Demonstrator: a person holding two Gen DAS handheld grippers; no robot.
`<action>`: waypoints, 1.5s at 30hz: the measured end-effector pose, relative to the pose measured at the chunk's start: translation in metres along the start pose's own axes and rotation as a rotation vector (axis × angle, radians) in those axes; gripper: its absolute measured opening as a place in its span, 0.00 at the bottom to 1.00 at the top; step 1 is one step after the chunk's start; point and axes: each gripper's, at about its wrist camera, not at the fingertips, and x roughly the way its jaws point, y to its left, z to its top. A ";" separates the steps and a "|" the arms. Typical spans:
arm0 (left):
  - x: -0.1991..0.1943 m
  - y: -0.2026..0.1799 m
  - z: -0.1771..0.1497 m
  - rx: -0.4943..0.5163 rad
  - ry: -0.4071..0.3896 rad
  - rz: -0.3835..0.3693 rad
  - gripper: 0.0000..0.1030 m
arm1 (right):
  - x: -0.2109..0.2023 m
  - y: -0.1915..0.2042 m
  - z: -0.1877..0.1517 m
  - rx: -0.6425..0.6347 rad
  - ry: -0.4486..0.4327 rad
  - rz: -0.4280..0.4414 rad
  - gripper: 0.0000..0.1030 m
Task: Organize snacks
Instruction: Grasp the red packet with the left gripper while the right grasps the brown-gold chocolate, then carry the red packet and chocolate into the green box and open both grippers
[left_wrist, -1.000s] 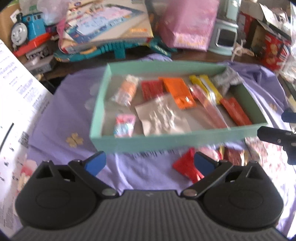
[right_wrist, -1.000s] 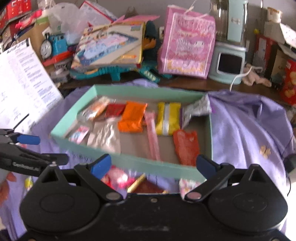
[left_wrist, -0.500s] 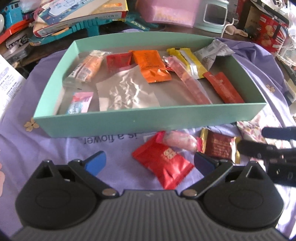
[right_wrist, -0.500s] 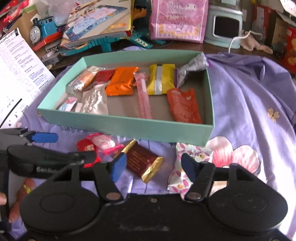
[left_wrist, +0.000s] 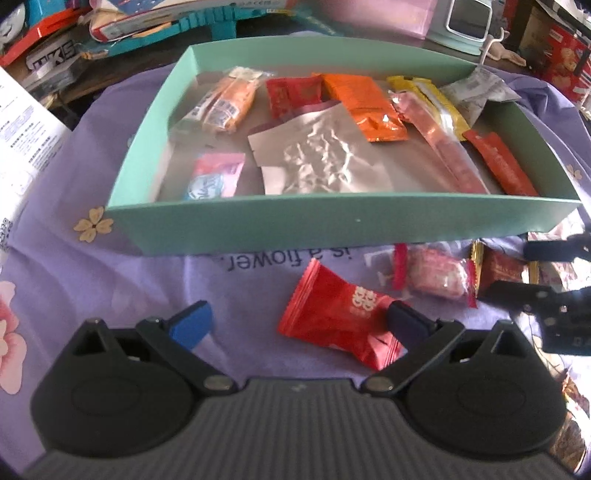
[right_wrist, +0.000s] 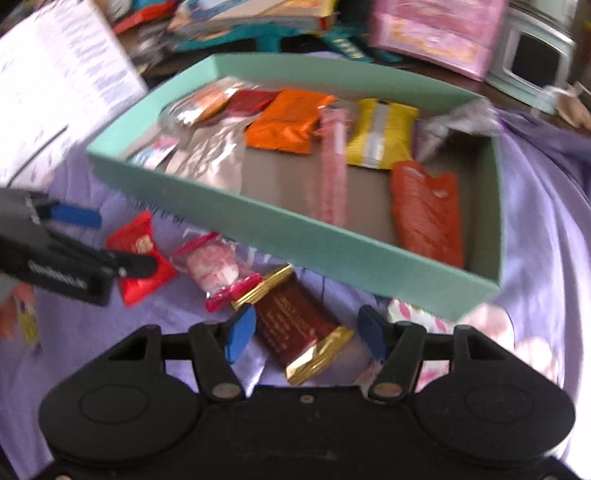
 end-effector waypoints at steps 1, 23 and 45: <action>-0.001 0.000 0.000 0.008 -0.004 0.002 1.00 | 0.003 0.001 0.002 -0.023 0.011 0.012 0.63; 0.001 -0.004 0.006 0.014 0.007 0.007 0.64 | -0.018 0.014 -0.022 0.013 0.028 0.027 0.37; -0.034 0.014 -0.026 -0.025 -0.036 -0.029 0.21 | -0.021 0.037 -0.032 0.044 -0.029 -0.043 0.35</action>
